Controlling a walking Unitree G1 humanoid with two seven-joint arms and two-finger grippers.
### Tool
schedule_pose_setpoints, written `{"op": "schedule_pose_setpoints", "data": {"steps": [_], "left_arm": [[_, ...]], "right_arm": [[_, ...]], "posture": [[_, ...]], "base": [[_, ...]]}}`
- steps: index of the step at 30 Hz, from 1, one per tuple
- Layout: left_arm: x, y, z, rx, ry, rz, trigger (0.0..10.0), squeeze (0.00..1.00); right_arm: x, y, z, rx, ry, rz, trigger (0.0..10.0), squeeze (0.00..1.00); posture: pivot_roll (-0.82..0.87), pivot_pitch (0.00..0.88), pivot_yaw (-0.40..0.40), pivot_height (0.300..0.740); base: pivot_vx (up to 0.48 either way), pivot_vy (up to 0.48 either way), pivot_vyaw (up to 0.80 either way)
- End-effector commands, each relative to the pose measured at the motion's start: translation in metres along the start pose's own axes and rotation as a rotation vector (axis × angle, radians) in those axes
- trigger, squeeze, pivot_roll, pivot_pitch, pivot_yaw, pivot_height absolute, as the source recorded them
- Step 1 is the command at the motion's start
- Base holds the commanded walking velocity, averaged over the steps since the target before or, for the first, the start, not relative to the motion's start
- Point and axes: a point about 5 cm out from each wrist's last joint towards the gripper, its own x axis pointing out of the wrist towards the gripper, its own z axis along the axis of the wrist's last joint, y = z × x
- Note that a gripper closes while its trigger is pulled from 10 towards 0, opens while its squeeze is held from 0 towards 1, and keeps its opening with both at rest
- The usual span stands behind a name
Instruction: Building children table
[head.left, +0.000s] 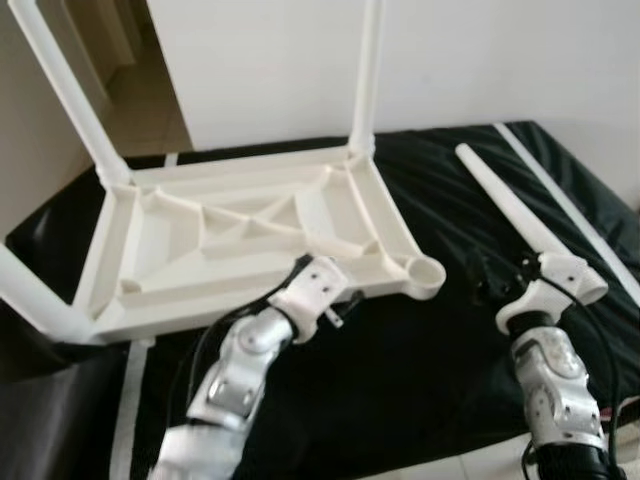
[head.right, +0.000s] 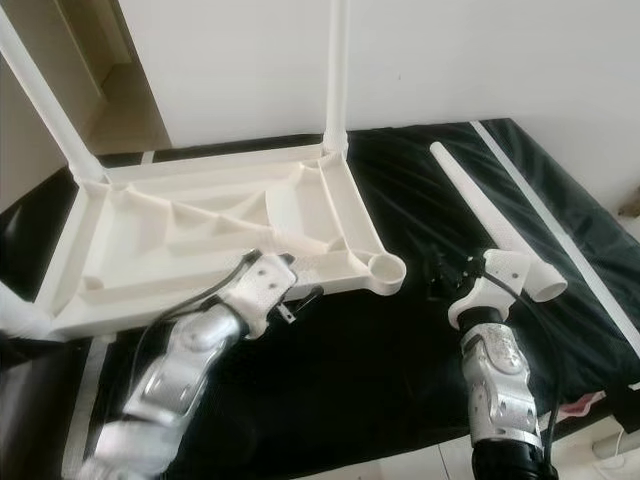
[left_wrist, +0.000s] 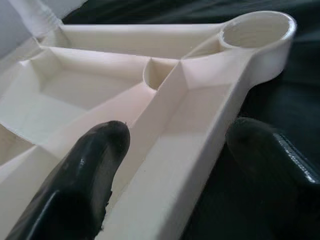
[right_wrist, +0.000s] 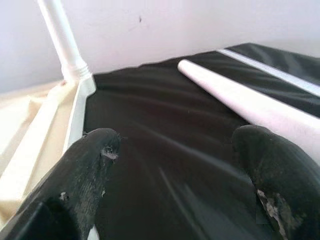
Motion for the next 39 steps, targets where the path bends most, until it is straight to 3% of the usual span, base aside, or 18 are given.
{"op": "schedule_pose_setpoints", "data": {"steps": [1,5,9,13,18,30,39], "left_arm": [[0.002,0.008,-0.003,-0.011,0.026,0.207,10.0,0.00],[0.026,0.021,0.018,-0.044,0.001,0.246,10.0,0.00],[0.036,0.030,0.034,-0.126,-0.068,0.239,10.0,0.00],[0.049,0.044,0.045,-0.063,-0.065,0.260,10.0,0.00],[0.060,0.051,0.054,-0.068,-0.067,0.242,10.0,0.00],[0.066,0.058,0.036,-0.030,0.002,0.264,10.0,0.00],[0.055,0.061,-0.005,0.028,0.150,0.278,10.0,0.00]], "right_arm": [[0.000,-0.002,-0.002,0.011,-0.001,-0.023,10.0,0.00],[0.003,0.000,-0.001,0.018,-0.012,-0.034,10.0,0.00],[0.004,0.002,0.000,0.020,-0.020,-0.038,10.0,0.00],[0.004,0.003,0.002,0.039,-0.034,-0.058,10.0,0.00],[0.002,0.004,0.004,0.077,-0.049,-0.092,10.0,0.00],[-0.009,0.011,0.004,0.124,-0.059,-0.142,10.0,0.00],[-0.006,0.015,0.010,0.122,-0.071,-0.141,10.0,0.00]], "posture": [[-0.05,0.023,0.020,0.740],[-0.06,0.019,0.025,0.740],[-0.07,0.020,0.035,0.740],[-0.08,0.026,0.045,0.740],[-0.09,0.035,0.058,0.740],[-0.12,0.055,0.069,0.740],[-0.14,0.051,0.061,0.740]], "base": [[0.000,0.000,0.00],[0.000,0.000,0.00],[0.000,0.000,0.00],[0.000,0.000,0.00],[0.000,0.000,0.00],[0.000,0.000,0.00],[0.000,0.000,0.00]]}}
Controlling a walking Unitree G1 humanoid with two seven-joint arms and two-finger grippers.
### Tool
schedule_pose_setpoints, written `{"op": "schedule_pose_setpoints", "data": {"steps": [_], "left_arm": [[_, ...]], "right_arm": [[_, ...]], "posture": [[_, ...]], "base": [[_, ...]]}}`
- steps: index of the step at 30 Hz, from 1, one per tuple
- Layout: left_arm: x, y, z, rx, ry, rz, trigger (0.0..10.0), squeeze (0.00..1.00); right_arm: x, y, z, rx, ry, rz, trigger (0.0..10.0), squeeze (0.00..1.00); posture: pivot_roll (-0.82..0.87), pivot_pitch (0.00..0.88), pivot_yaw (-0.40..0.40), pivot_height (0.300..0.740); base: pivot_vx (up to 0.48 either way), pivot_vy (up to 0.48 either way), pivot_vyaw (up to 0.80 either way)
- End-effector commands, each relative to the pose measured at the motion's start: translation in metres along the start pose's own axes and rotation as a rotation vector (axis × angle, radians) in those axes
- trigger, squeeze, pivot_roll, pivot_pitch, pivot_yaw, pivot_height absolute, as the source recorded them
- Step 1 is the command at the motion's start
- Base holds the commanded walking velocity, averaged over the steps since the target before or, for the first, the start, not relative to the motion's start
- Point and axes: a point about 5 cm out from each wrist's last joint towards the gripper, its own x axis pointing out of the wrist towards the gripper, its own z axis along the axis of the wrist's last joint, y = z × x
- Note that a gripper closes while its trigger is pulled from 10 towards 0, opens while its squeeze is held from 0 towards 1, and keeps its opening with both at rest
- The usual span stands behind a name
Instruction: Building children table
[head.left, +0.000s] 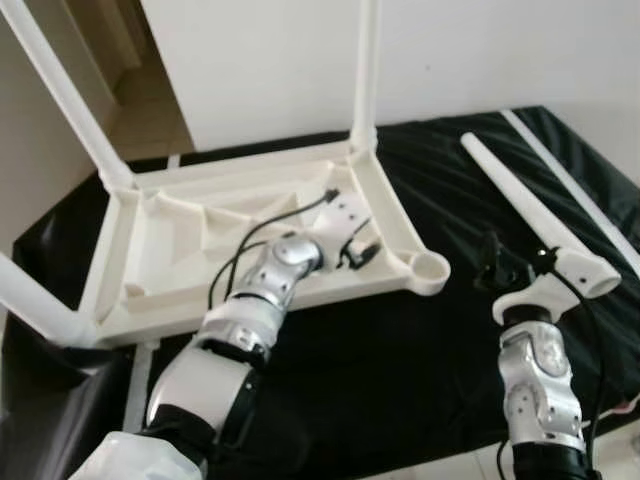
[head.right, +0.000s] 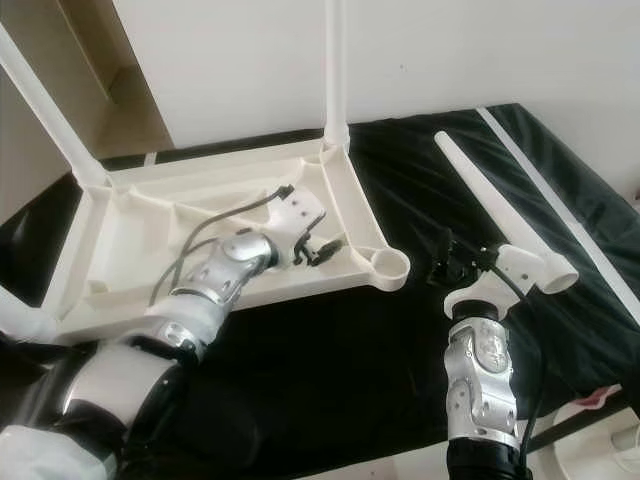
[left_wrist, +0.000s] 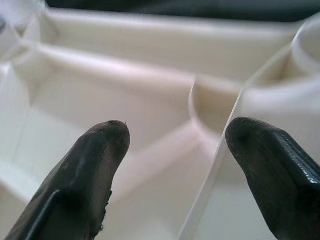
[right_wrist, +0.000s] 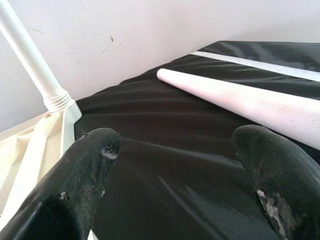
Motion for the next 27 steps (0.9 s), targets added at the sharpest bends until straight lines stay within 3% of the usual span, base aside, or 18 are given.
{"op": "schedule_pose_setpoints", "data": {"steps": [1,4,8,10,14,18,23,26,27], "left_arm": [[-0.004,0.013,-0.013,0.013,0.042,0.342,10.0,0.00],[-0.005,0.007,-0.022,0.056,0.068,0.287,10.0,0.00],[-0.007,0.002,-0.027,0.038,0.045,0.206,10.0,0.00],[-0.009,-0.012,-0.028,0.055,-0.010,0.045,10.0,0.00],[-0.010,-0.025,-0.030,0.080,-0.036,-0.074,10.0,0.00],[-0.018,-0.054,-0.035,0.132,-0.091,-0.289,10.0,0.00],[-0.023,-0.065,-0.038,0.149,-0.110,-0.354,10.0,0.00],[-0.038,-0.086,-0.049,0.175,-0.113,-0.512,10.0,0.00],[-0.038,-0.086,-0.049,0.175,-0.113,-0.512,10.0,0.00]], "right_arm": [[0.001,0.001,0.001,-0.005,0.005,-0.003,10.0,0.00],[0.002,0.000,0.002,-0.010,0.002,-0.003,10.0,0.00],[0.004,-0.003,0.005,-0.017,-0.003,-0.006,10.0,0.00],[0.004,-0.006,0.006,-0.023,-0.004,-0.010,10.0,0.00],[0.005,-0.008,0.006,-0.027,-0.004,-0.012,10.0,0.00],[0.008,-0.010,0.008,-0.034,-0.009,-0.015,10.0,0.00],[0.010,-0.011,0.009,-0.037,-0.012,-0.015,10.0,0.00],[0.015,-0.012,0.011,-0.046,-0.014,-0.010,10.0,0.00],[0.015,-0.012,0.011,-0.046,-0.014,-0.010,10.0,0.00]], "posture": [[-0.14,0.051,0.061,0.740],[-0.14,0.051,0.062,0.740],[-0.14,0.052,0.062,0.740],[-0.13,0.054,0.062,0.740],[-0.13,0.056,0.061,0.740],[-0.12,0.055,0.060,0.740],[-0.11,0.054,0.057,0.740],[-0.10,0.044,0.045,0.740],[-0.10,0.044,0.045,0.740]], "base": [[0.000,0.000,0.00],[0.000,0.000,0.00],[0.000,0.000,0.00],[0.000,0.000,0.00],[0.000,0.000,0.00],[0.000,0.000,0.00],[0.000,0.000,0.00],[0.000,0.000,0.00],[0.000,0.000,0.00]]}}
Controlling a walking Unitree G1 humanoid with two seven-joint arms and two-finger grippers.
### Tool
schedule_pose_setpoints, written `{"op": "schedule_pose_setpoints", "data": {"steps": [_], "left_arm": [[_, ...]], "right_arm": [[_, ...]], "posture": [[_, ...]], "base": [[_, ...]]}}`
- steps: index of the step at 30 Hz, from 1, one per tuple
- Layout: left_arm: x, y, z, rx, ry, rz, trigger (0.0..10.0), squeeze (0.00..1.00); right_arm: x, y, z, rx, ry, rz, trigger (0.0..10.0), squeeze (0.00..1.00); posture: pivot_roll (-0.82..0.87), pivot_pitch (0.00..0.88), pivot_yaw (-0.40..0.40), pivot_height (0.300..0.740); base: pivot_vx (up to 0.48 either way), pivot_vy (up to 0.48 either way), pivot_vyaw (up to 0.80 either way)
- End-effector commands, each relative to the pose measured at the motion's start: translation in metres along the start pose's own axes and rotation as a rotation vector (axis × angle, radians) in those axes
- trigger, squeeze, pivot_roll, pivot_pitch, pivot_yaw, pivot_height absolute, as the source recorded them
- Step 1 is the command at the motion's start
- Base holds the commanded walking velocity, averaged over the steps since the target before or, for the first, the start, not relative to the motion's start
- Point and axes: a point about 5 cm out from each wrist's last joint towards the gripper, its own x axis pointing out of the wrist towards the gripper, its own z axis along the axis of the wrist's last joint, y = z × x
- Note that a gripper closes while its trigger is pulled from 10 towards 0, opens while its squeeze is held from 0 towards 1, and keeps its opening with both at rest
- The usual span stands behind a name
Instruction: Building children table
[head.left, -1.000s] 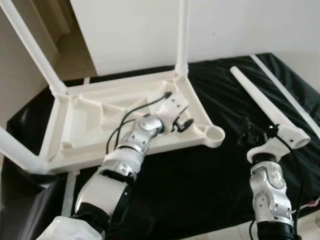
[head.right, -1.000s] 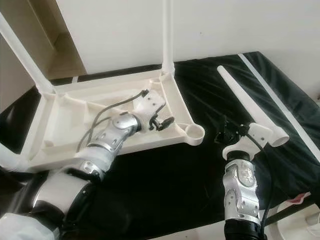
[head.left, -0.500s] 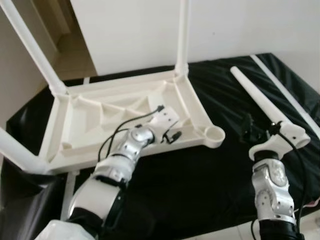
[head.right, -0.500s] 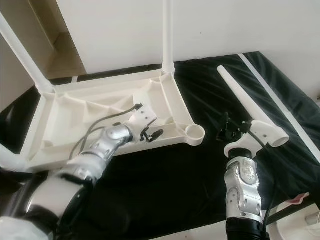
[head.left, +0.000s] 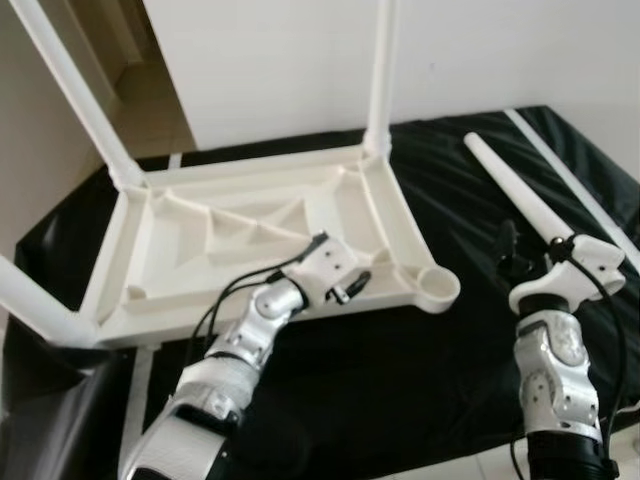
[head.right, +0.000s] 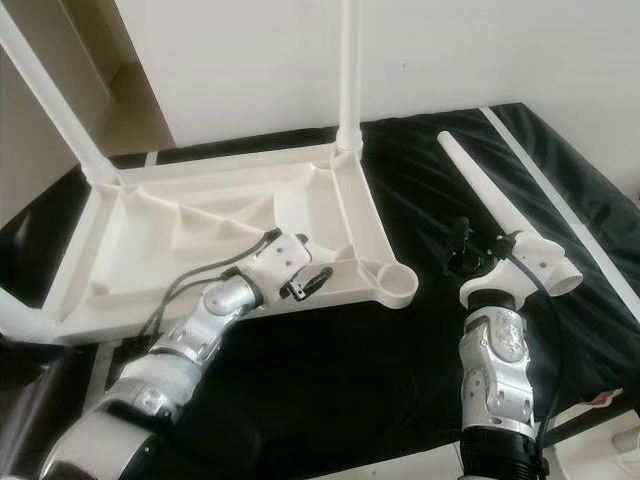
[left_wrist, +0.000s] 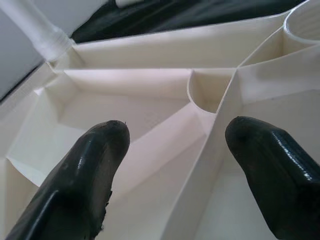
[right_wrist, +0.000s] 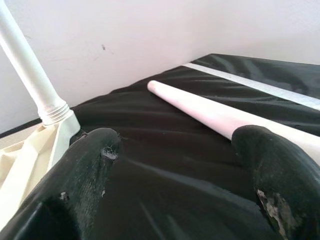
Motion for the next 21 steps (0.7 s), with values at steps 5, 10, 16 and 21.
{"op": "schedule_pose_setpoints", "data": {"steps": [5,10,16,21], "left_arm": [[-0.021,-0.047,-0.015,-0.045,0.057,-0.542,10.0,0.00],[-0.047,-0.050,-0.016,-0.093,0.064,-0.597,10.0,0.00],[-0.066,-0.047,-0.010,-0.125,0.038,-0.602,10.0,0.00],[-0.063,-0.041,0.012,-0.214,-0.108,-0.522,10.0,0.00]], "right_arm": [[0.006,-0.002,0.002,-0.010,0.002,0.003,10.0,0.00],[0.012,-0.012,0.009,-0.050,-0.025,-0.037,10.0,0.00],[0.017,-0.036,0.013,-0.166,0.000,-0.179,10.0,0.00],[0.022,-0.051,0.022,-0.226,0.011,-0.258,10.0,0.00]], "posture": [[-0.10,0.037,0.039,0.740],[-0.11,0.032,0.033,0.740],[-0.11,0.031,0.011,0.740],[-0.12,0.025,-0.001,0.740]], "base": [[0.000,0.000,0.00],[0.000,0.000,0.00],[0.000,0.000,0.00],[0.000,0.000,0.00]]}}
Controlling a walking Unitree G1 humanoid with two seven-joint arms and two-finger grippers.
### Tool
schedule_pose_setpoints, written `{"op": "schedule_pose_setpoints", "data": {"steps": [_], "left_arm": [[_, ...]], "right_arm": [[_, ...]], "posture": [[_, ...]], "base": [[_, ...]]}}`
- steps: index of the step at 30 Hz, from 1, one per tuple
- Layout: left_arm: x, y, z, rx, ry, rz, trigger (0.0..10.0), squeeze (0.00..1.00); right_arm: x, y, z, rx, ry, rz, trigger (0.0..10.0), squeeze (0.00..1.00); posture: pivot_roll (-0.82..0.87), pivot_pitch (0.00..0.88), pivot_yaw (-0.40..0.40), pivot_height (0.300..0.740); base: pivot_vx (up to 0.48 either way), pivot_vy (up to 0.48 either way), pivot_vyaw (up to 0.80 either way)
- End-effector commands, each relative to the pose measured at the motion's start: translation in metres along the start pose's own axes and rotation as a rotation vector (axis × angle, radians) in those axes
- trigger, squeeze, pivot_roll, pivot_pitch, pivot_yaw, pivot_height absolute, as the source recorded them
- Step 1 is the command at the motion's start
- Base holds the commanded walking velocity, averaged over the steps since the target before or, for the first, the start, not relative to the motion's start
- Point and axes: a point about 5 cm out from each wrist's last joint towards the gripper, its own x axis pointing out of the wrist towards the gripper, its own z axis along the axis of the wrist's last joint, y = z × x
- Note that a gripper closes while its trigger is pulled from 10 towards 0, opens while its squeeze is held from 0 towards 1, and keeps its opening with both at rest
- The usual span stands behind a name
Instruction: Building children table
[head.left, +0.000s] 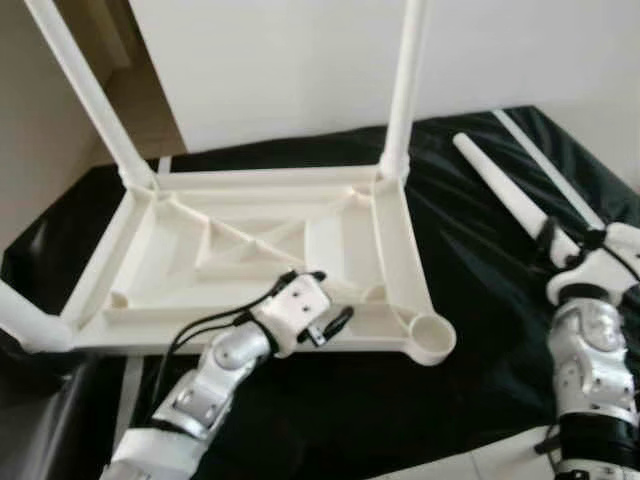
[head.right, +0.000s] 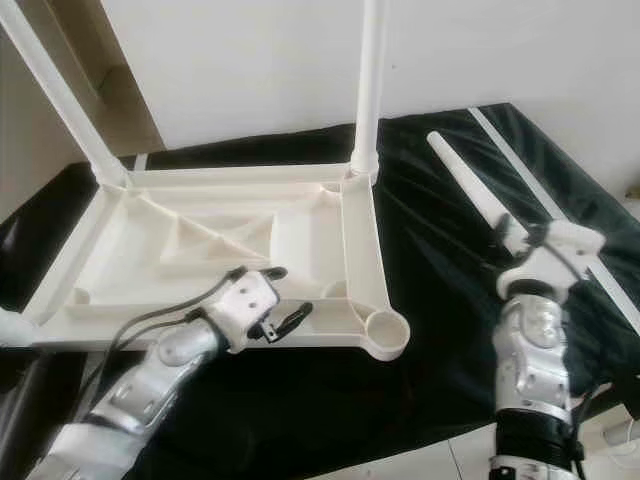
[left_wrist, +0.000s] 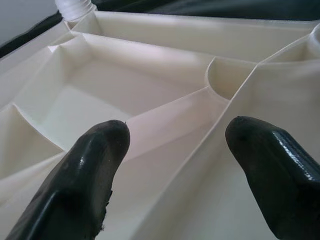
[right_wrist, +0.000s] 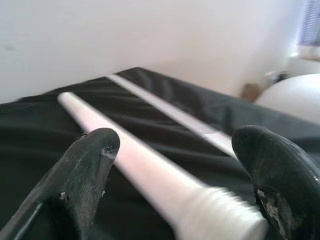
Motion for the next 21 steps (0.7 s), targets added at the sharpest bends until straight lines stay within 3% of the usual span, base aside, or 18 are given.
{"op": "schedule_pose_setpoints", "data": {"steps": [1,5,10,12,14,21], "left_arm": [[-0.001,-0.029,0.018,-0.048,-0.117,-0.474,10.0,0.00],[0.010,-0.031,0.039,-0.092,-0.243,-0.381,10.0,0.00],[0.019,-0.032,0.057,-0.136,-0.308,-0.321,10.0,0.00],[0.019,-0.032,0.057,-0.136,-0.308,-0.321,10.0,0.00],[0.028,-0.030,0.071,-0.135,-0.353,-0.266,10.0,0.00],[0.029,-0.023,0.080,-0.167,-0.360,-0.242,10.0,0.00]], "right_arm": [[0.007,-0.010,0.001,-0.046,0.030,-0.062,10.0,0.00],[0.013,-0.025,0.005,-0.097,0.033,-0.116,10.0,0.00],[0.016,-0.031,0.005,-0.130,0.045,-0.112,10.0,0.00],[0.016,-0.031,0.005,-0.130,0.045,-0.112,10.0,0.00],[0.017,-0.034,0.001,-0.148,0.098,-0.048,10.0,0.00],[0.017,-0.041,-0.006,-0.186,0.166,-0.026,10.0,0.00]], "posture": [[-0.13,0.019,-0.006,0.740],[-0.14,0.004,-0.017,0.740],[-0.14,0.000,-0.020,0.740],[-0.14,0.000,-0.020,0.740],[-0.14,0.000,-0.016,0.740],[-0.13,0.000,-0.012,0.740]], "base": [[0.000,0.000,0.00],[0.000,0.000,0.00],[0.000,0.000,0.00],[0.000,0.000,0.00],[0.000,0.000,0.00],[0.000,0.000,0.00]]}}
